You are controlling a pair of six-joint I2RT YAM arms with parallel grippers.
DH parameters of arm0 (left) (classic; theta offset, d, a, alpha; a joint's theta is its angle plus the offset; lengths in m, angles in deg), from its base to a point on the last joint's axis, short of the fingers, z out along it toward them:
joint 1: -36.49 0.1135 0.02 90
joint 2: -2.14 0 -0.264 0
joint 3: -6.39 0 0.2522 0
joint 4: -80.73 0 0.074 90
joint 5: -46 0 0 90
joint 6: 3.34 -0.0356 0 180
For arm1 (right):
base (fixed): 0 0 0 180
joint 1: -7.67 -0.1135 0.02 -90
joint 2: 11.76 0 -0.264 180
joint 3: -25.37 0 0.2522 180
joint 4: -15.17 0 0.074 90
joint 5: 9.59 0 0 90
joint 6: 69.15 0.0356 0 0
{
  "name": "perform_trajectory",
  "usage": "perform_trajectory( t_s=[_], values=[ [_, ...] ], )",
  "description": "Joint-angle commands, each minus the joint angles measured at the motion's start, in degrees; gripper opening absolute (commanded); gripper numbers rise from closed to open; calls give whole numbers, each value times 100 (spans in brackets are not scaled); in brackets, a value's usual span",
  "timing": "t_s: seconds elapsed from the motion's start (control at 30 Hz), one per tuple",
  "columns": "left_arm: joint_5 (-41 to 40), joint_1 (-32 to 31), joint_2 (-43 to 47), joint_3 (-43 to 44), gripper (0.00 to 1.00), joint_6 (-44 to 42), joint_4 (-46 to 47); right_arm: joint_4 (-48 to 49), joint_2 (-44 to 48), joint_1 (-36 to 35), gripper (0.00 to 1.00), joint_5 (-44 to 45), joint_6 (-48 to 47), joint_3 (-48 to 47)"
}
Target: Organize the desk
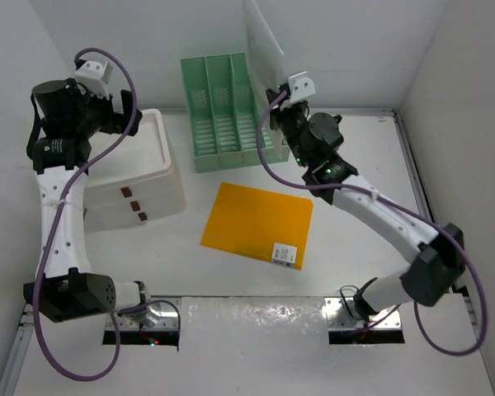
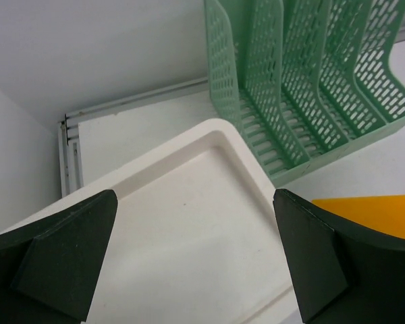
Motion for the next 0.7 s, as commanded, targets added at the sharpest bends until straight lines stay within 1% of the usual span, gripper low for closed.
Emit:
perform_trajectory(
  t_s=[0.0, 0.03, 0.07, 0.1, 0.17, 0.2, 0.27, 0.33, 0.4, 0.47, 0.6, 0.67],
  values=[
    [-399, 143, -16, -259, 100, -11, 552, 1926, -774, 342, 0, -154, 875, -363],
    [-408, 187, -33, -294, 100, -37, 604, 2320, -960, 387, 0, -216, 1076, -434],
    [-504, 223, -51, -355, 100, -72, 675, 2463, -1154, 431, 0, -277, 1148, -521],
    [-609, 249, -103, -382, 100, -99, 814, 2526, -1521, 518, 0, -339, 1227, -818],
    [-881, 276, -174, -391, 100, -143, 956, 2561, -1892, 641, 0, -418, 1464, -1127],
    [-909, 328, -287, -373, 100, -160, 1052, 2605, -2251, 677, 0, -453, 1508, -1277],
    [-926, 381, -411, -338, 100, -169, 1097, 2719, -2587, 756, 0, -523, 1518, -1690],
    [-926, 434, -578, -329, 100, -204, 1141, 2719, -3016, 792, 0, -602, 1317, -2041],
    [-865, 530, -701, -355, 100, -239, 1220, 2868, -3394, 818, 0, -690, 1167, -2226],
    [-743, 609, -772, -382, 100, -196, 1325, 3044, -3624, 862, 0, -770, 1140, -2280],
    [-461, 926, -1044, -268, 100, -116, 1317, 4008, -4187, 871, 0, -542, 965, -2175],
    [-355, 1022, -1088, -259, 100, -160, 1291, 4152, -4530, 880, 0, -593, 894, -2218]
  ],
)
